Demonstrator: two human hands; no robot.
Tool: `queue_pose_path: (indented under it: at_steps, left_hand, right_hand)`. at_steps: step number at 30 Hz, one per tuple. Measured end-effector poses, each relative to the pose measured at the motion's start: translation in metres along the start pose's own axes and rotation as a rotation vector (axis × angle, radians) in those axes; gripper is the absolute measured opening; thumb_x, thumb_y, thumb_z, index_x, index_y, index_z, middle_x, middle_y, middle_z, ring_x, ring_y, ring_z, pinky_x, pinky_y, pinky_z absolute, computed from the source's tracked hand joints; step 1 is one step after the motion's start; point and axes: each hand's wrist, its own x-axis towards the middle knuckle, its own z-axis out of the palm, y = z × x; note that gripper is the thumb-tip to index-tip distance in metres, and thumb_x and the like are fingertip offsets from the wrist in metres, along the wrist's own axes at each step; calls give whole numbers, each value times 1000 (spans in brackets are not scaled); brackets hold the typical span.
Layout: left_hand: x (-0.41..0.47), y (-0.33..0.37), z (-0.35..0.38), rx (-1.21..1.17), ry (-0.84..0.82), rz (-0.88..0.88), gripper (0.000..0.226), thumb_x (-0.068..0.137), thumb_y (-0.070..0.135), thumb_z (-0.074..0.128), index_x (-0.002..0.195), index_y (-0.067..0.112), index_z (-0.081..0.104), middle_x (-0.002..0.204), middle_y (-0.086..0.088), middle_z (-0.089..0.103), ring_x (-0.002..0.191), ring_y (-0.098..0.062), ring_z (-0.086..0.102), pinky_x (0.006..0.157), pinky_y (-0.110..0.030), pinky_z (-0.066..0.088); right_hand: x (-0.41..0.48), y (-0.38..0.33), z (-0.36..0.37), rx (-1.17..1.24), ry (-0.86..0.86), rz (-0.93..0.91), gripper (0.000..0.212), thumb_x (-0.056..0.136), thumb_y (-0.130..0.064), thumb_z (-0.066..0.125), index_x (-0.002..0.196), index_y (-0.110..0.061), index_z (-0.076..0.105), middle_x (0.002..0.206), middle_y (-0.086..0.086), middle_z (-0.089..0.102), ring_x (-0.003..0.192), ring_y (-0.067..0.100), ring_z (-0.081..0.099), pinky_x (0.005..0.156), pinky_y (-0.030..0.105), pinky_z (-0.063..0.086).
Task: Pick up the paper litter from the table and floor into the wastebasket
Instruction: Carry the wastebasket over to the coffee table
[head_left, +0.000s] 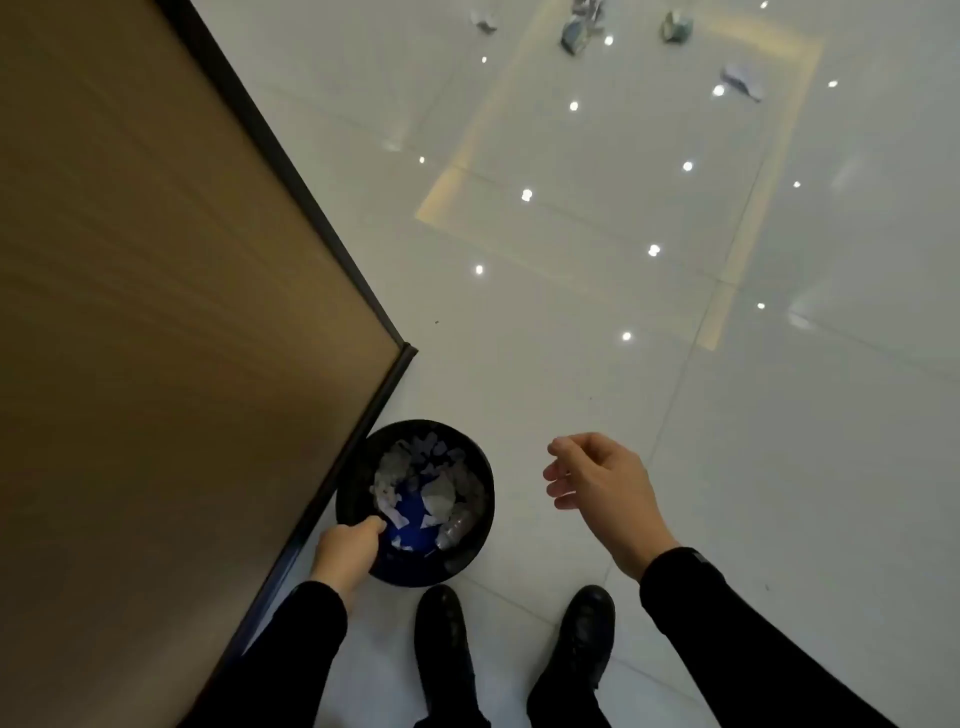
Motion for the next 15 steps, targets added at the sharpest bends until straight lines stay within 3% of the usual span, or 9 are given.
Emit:
queue_pose_path:
  at_steps: [2, 4, 7, 11, 15]
  left_hand:
    - [22, -12, 8, -73, 17, -97, 45, 89, 20, 55, 130, 2, 46, 119, -13, 56, 107, -30, 52, 91, -38, 40]
    - [40, -23, 12, -165, 2, -167, 54, 90, 21, 55, 138, 2, 39, 137, -15, 48, 122, -33, 46, 98, -38, 39]
    - [65, -42, 21, -278, -4, -197, 46, 93, 18, 52, 136, 3, 43, 135, -18, 51, 119, -35, 50, 98, -41, 43]
    - [79, -61, 30, -234, 23, -197, 38, 96, 6, 44, 133, -3, 43, 132, -26, 50, 115, -43, 51, 88, -44, 48]
    - [72, -59, 33, -145, 58, -58, 27, 86, -11, 43, 105, -6, 61, 99, -20, 64, 78, -33, 63, 66, -37, 54]
  right_hand:
    - [17, 9, 3, -7, 11, -7, 15, 89, -19, 54, 84, -10, 64, 67, 0, 64, 55, 11, 58, 56, 23, 50]
    - [33, 18, 4, -5, 11, 2, 14, 89, -18, 55, 85, -9, 64, 66, 0, 64, 53, 9, 57, 54, 22, 49]
    - [47, 32, 8, -10, 3, 9, 13, 90, -17, 54, 87, -8, 64, 66, 0, 63, 53, 10, 57, 53, 20, 48]
    - [57, 43, 10, -13, -12, 12, 12, 90, -17, 55, 85, -10, 63, 66, 0, 64, 54, 11, 57, 53, 20, 48]
    - [53, 43, 6, -14, -10, 11, 11, 90, -16, 55, 85, -10, 62, 66, 0, 63, 53, 10, 56, 51, 18, 48]
